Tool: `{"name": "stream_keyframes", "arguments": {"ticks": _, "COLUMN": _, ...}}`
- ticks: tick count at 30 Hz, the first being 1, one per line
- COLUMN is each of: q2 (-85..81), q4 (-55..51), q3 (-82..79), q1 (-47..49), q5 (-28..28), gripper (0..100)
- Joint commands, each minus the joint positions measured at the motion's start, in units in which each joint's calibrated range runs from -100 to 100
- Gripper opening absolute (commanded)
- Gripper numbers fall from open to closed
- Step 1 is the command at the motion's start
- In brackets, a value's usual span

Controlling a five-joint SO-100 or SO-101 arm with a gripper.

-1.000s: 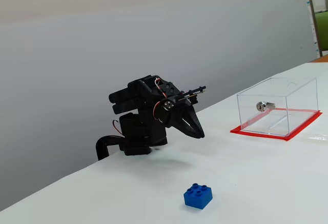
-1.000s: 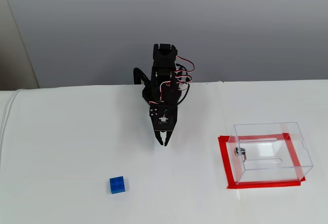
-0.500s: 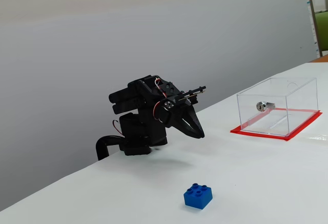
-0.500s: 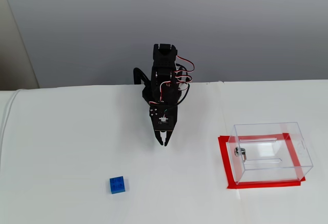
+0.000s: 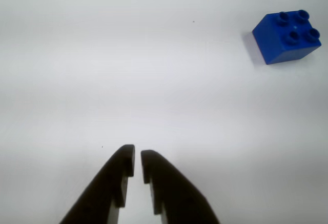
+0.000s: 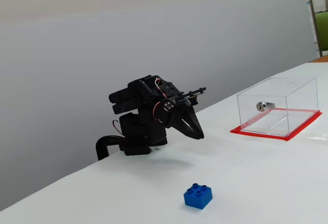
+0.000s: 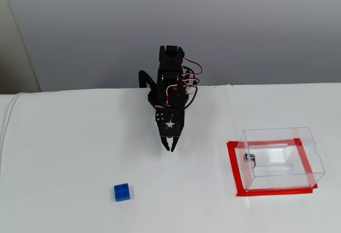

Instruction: Pick the blue lego brick and place it into the transparent box

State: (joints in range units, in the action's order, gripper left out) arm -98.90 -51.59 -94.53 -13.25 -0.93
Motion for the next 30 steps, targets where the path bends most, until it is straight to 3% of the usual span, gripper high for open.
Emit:
{"name": "stream_keyframes", "arguments": {"ticks": 1, "q2": -0.34, "q4": -0.11, "q3": 3.84, "q1": -0.02, "q5": -0.22, "gripper": 1}}
{"name": "stream_keyframes", "arguments": {"ticks": 12, "q2": 0.0, "q4": -0.2, "q3": 8.72, "q1": -1.58, "q5": 0.15, "gripper": 2}}
{"name": "stream_keyframes", "arguments": {"ticks": 24, "q2": 12.9, "q4": 0.32, "q3": 13.52, "q1": -24.2, "q5": 0.41, "gripper": 2}}
{"name": "stream_keyframes", "arguments": {"ticks": 30, "q2": 14.17, "q4": 0.67, "q3": 13.24, "q1": -28.34, "q5": 0.35, "gripper": 1}}
